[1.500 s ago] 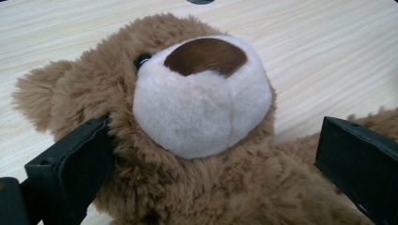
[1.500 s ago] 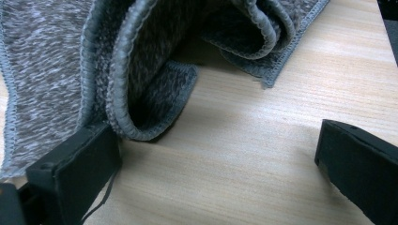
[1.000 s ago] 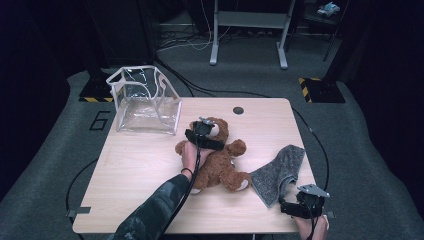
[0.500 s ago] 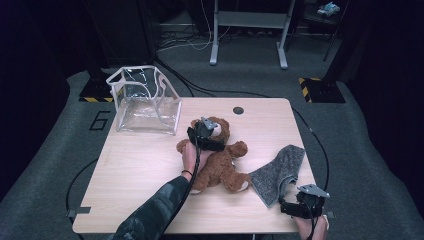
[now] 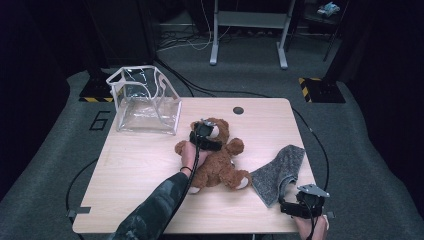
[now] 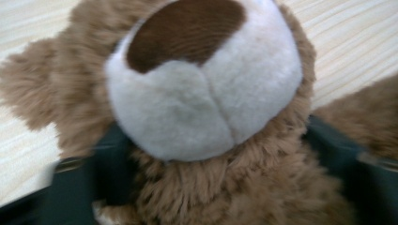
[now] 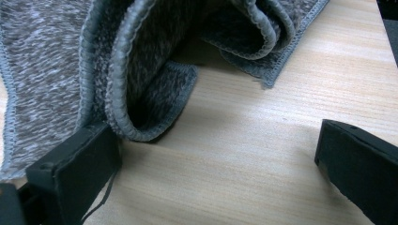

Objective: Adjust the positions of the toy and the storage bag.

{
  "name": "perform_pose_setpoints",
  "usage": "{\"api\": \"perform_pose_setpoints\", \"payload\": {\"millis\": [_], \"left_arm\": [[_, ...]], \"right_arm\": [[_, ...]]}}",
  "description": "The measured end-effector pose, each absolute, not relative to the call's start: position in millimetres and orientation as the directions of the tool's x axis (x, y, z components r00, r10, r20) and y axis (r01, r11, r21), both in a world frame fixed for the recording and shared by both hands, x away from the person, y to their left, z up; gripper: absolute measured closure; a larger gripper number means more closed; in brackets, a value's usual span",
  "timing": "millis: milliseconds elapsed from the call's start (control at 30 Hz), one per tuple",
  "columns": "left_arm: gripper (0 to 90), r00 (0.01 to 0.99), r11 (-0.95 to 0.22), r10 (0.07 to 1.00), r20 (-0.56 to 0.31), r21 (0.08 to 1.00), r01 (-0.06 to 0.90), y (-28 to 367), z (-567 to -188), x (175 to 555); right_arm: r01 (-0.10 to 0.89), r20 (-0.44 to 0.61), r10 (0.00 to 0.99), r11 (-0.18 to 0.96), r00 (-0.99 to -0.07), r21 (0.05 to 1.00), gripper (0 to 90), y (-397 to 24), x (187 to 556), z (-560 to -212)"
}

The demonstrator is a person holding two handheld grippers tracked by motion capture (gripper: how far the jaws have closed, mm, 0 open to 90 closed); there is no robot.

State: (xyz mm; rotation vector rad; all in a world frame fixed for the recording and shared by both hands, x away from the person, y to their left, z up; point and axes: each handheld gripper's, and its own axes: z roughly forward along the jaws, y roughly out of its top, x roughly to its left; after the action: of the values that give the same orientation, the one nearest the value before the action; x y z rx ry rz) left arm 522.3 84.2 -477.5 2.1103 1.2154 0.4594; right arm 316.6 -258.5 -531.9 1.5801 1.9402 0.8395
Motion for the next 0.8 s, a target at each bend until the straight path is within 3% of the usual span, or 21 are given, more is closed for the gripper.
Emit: {"api": "perform_pose_setpoints", "payload": {"millis": [200, 600, 800], "left_arm": [[52.9, 0.550, -0.373, 0.835, -0.007, 0.728, 0.575, 86.6, -475.7, 514.9], [58.2, 0.579, -0.297, 0.814, -0.044, 0.825, 0.480, 112.7, -455.0, 500.3], [58.1, 0.596, -0.276, 0.803, 0.005, 0.889, 0.365, 121.0, -433.7, 484.3]], "right_arm": [[0.671, 0.002, 0.978, 0.142, -0.208, 0.727, 0.0, -259.0, 317.0, -532.0], [0.672, 0.002, 0.979, 0.139, -0.204, 0.728, 0.0, -259.2, 316.8, -531.9], [0.672, 0.003, 0.979, 0.136, -0.202, 0.728, 0.0, -259.2, 316.7, -531.9]]}}
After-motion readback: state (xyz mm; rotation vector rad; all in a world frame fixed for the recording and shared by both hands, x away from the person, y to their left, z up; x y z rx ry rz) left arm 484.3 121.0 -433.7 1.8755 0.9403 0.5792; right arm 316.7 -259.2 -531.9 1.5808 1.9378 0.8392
